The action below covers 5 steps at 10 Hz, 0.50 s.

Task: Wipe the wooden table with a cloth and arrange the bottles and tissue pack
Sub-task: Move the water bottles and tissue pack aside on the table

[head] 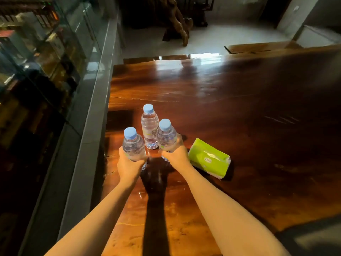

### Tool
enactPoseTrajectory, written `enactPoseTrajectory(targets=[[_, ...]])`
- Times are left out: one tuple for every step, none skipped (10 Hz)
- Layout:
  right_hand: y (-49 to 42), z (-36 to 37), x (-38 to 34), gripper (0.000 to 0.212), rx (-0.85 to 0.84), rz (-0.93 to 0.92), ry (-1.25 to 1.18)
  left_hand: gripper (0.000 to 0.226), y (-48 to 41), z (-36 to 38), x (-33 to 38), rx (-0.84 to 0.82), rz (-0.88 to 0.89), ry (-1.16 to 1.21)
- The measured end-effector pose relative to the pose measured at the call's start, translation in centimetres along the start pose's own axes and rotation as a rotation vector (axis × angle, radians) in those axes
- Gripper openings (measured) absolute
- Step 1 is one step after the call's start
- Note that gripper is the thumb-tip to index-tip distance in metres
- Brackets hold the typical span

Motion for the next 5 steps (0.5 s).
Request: enactPoseTrajectory(targets=[[-1.4,-2.0,-0.7,0.07,-0.039,-0.004,-0.04,0.07,0.4,2.0,2.2,0.025,0.021,0.022],[-2.8,-4.5,-1.7,0.071,-0.046,0.003,-0.036,0.071,0.7,4.6,4.6,0.045,0.027,0.035],[-4.3,-8.0,-1.9,0.059,-0.102,0.046,-0.09,0.066,1.1,7.6,6.8,0.051,0.05,0.006],[-6.4,-11.9,-0.9,0.037,-0.177,0.195,-0.074,0.06,1.6,11.4,9.2,0.04,0.102,-0.04],[-7.4,-17.4,-1.3,0.038,-0.142,0.194,0.013,0.063,1.7,15.6,11.3,0.025,0.119,-0.027]])
Point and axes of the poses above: each hand's wrist, its own y-axis away from the middle knuckle, its own z-axis out of the palm, x = y × z, the point moved 3 cm from there along -y, towards the middle knuckle, and after that the axes turned 8 degrees about z, right-handed, at the moved point
